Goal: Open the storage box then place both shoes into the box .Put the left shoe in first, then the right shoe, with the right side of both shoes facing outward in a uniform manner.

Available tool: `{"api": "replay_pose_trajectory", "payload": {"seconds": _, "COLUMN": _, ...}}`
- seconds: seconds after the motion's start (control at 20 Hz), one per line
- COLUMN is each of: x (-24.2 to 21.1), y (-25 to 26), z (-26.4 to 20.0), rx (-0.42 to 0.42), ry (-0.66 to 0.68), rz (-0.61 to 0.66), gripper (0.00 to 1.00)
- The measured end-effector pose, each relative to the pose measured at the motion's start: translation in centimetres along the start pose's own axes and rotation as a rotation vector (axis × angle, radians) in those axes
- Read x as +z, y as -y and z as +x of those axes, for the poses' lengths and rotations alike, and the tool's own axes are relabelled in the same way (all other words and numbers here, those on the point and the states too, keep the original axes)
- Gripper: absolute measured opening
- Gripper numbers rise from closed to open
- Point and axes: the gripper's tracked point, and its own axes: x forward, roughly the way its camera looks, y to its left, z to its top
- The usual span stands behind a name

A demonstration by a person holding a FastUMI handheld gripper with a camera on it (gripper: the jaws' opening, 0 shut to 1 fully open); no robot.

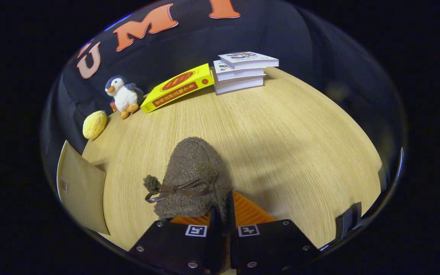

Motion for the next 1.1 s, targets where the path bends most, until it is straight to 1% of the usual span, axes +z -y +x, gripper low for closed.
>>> {"api": "replay_pose_trajectory", "payload": {"seconds": 0.05, "x": -0.1, "y": -0.1, "z": -0.3, "rx": -0.001, "ry": -0.003, "rz": 0.014, "gripper": 0.11}}
{"api": "replay_pose_trajectory", "payload": {"seconds": 0.2, "x": 0.7, "y": -2.0, "z": -1.9, "rx": 0.024, "ry": 0.022, "rz": 0.052, "gripper": 0.07}}
{"api": "replay_pose_trajectory", "payload": {"seconds": 0.5, "x": 2.2, "y": -8.2, "z": -6.8, "rx": 0.07, "ry": 0.055, "rz": 0.078, "gripper": 0.06}}
{"api": "replay_pose_trajectory", "payload": {"seconds": 0.7, "x": 3.7, "y": -12.7, "z": -10.5, "rx": 0.101, "ry": 0.068, "rz": 0.039, "gripper": 0.07}}
{"api": "replay_pose_trajectory", "payload": {"seconds": 0.9, "x": 4.5, "y": -18.1, "z": -13.2, "rx": 0.137, "ry": 0.077, "rz": 0.031, "gripper": 0.06}}
{"api": "replay_pose_trajectory", "payload": {"seconds": 1.1, "x": 4.3, "y": -24.0, "z": -15.3, "rx": 0.183, "ry": 0.073, "rz": -0.006, "gripper": 0.06}}
